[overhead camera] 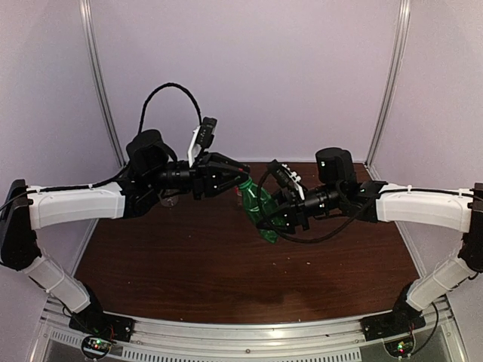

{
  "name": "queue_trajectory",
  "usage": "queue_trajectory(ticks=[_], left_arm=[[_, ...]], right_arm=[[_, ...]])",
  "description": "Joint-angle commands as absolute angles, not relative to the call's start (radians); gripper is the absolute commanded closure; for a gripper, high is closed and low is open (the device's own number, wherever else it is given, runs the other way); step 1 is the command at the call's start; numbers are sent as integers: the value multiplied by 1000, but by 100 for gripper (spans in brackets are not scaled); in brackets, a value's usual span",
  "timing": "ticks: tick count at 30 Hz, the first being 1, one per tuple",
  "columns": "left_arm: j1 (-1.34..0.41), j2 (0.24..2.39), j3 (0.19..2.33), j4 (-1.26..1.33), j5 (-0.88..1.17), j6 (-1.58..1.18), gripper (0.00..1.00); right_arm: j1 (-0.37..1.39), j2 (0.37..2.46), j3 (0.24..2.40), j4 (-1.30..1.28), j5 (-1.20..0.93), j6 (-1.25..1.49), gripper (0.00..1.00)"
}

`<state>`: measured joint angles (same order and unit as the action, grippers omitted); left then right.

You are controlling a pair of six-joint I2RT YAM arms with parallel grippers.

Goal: Unscrew the bottle caps

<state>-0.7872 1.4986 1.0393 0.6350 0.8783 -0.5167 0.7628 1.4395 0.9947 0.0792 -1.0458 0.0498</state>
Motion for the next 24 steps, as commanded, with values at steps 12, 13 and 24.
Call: queue_trajectory(ticks=[12, 13, 24], left_arm=[[-799, 1484, 1067, 512, 638, -582, 100], [-802, 1483, 1076, 480, 595, -593, 100], [-903, 1490, 1173, 208, 111, -622, 100]], right_arm=[[768, 1399, 1033, 45, -641, 41, 70], [769, 1401, 1032, 46, -603, 40, 71], [800, 1401, 975, 148, -250, 51, 73]])
